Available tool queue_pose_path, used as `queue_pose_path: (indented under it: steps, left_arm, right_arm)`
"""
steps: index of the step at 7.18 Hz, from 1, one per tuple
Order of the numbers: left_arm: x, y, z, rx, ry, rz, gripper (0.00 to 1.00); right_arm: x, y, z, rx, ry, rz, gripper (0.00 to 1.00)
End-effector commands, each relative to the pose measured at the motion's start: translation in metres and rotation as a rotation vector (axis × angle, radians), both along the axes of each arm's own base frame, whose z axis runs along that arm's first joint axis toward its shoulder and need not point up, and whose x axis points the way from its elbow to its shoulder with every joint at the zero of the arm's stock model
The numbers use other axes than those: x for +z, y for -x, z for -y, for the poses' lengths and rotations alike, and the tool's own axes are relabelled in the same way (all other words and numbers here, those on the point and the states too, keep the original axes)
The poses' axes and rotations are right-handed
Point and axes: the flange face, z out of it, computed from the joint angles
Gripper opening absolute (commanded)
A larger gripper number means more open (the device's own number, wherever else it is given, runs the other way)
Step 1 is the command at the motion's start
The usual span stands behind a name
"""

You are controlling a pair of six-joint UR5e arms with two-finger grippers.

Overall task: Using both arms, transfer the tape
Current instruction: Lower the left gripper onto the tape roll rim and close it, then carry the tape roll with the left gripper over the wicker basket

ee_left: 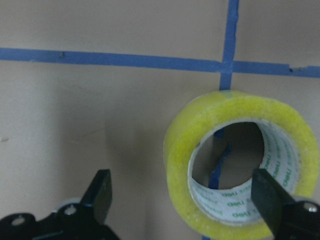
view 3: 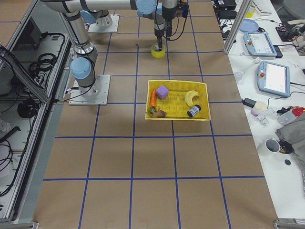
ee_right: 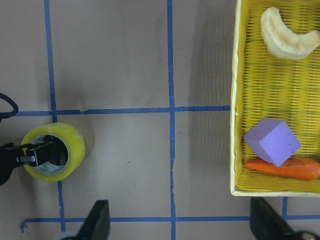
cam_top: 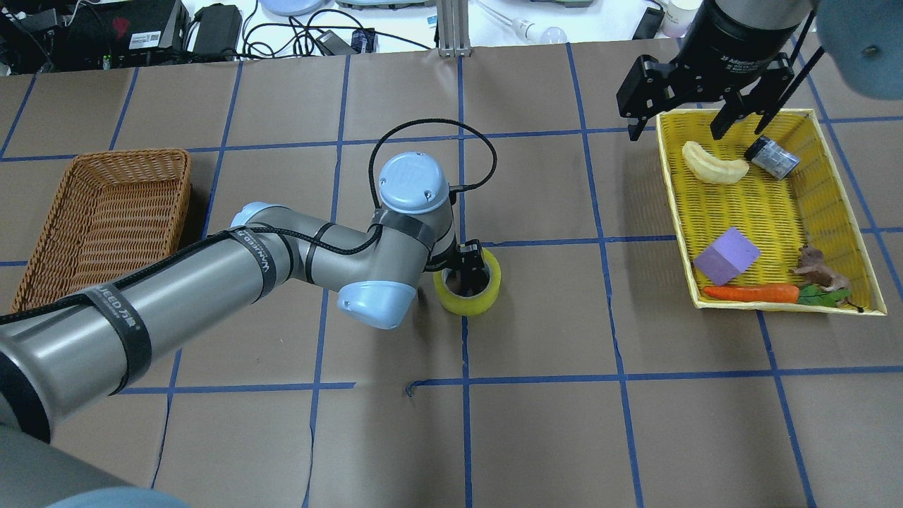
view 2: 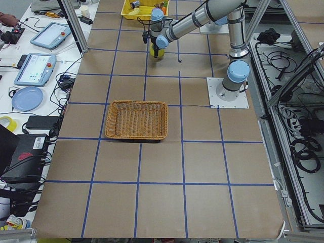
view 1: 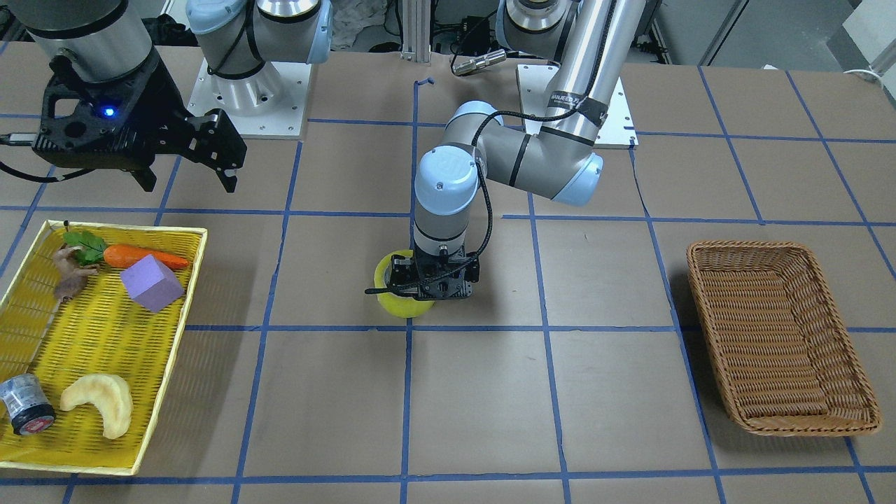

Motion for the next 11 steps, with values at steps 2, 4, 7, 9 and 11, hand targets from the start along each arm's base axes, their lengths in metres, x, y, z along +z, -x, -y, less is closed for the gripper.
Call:
queue_pose_path:
  steps: [2, 4, 7, 9, 11]
  left_arm:
    - [0.011, -0.001, 0.002, -0.008, 0.015, 0.001, 0.00]
    - [0.018, -0.013, 0.005, -0.005, 0.002, 0.009, 0.00]
    - [0.068, -0.106, 0.030, -0.072, -0.035, 0.107, 0.00]
    - [0.117, -0.202, 0.052, -0.098, -0.027, 0.128, 0.00]
    - [0.138, -0.332, 0.064, -0.064, -0.011, 0.136, 0.00]
  right_arm:
    - [0.000, 0.001, 0.000, -0.001, 0.000, -0.004, 1.00]
    - [0.000, 0.001, 0.000, -0.001, -0.001, -0.004, 1.00]
    - [0.000, 0.001, 0.000, -0.001, 0.000, -0.004, 1.00]
    - [0.000, 0.001, 0.000, -0.001, 0.000, -0.004, 1.00]
    - [0.000, 0.001, 0.000, -0.001, 0.000, -0.006, 1.00]
